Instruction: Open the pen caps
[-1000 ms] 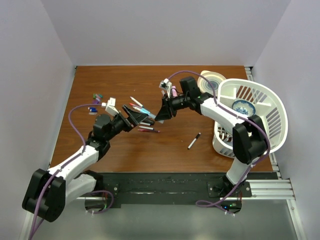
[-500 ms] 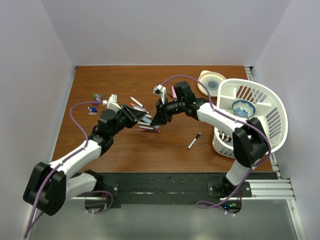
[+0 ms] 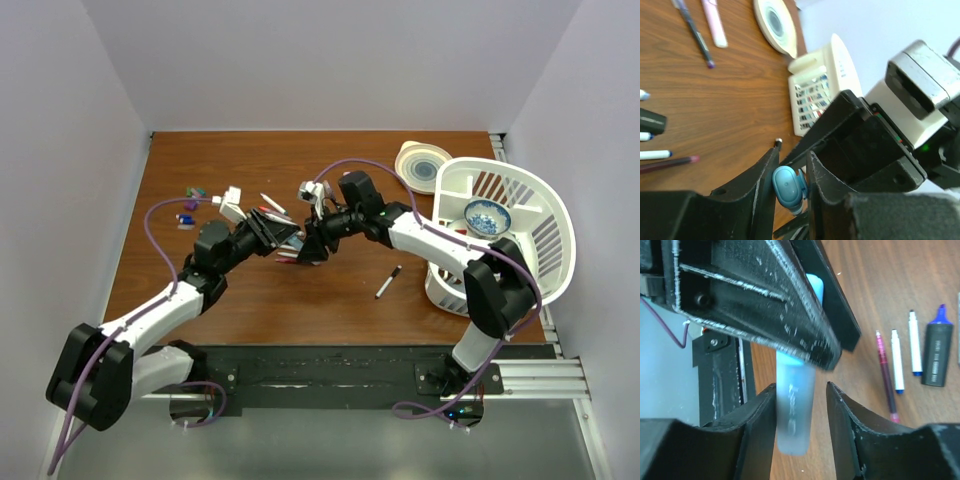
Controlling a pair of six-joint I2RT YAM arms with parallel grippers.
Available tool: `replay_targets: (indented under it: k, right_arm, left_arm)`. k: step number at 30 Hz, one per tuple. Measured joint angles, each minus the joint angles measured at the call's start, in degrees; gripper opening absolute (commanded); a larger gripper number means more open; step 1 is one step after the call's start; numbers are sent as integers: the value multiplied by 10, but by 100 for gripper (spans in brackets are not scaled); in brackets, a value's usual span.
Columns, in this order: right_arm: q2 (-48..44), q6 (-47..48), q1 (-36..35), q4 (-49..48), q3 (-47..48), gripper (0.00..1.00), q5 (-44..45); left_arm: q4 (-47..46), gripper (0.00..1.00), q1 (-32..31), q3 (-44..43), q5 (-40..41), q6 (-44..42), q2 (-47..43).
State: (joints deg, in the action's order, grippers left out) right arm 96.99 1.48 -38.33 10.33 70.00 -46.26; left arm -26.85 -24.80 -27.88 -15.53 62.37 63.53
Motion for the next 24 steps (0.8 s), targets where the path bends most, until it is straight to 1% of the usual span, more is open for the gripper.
replay_targets:
  k: [2,3,4,5,6,7,11,13,14,16,19,22,24]
  right_arm:
    - [0,-1,-4,-1,-2,46,-2]
    - [0,-2,-6,-3,-3,43,-3]
    - [0,-3,-7,-6,-5,38,-4]
    - [0,-5,-7,-10,-6,29,-5]
    - [0,-6,-7,-12,-8,3,-9]
    - [0,-6,-7,-14,-10,0,-11]
    - [0,-30,-7,-27,-14,0,-12]
    - [1,-38,-12,-59,-18,0,-6]
    - [1,-40,-16,-64,-19,0,-3]
    - [1,-41,-22,-60,-28,0,-8]
    - [2,-41,-30,-48,-30,0,-8]
    - [2,-38,-34,-45,-30,0,-8]
    - [2,-27,-34,-38,-30,0,-7]
  left_arm:
    - [-38,0,0,13,-25,0,7]
    - [-50,0,0,17,-34,0,11]
    - [-61,0,0,21,-42,0,16]
    - [-69,0,0,24,-47,0,20]
    - [-71,0,0,24,-50,0,23]
    - [-74,0,0,24,-51,-1,25]
    - [-75,0,11,22,-54,-16,23]
    - [-58,0,41,19,-71,-16,10]
    - [-48,0,64,16,-61,-17,-2]
    - [-23,0,151,-4,-30,-19,-24]
    - [-3,0,277,-45,5,-15,-33]
    - [9,0,343,-60,5,-14,-34]
    - [30,0,363,-59,3,-15,-35]
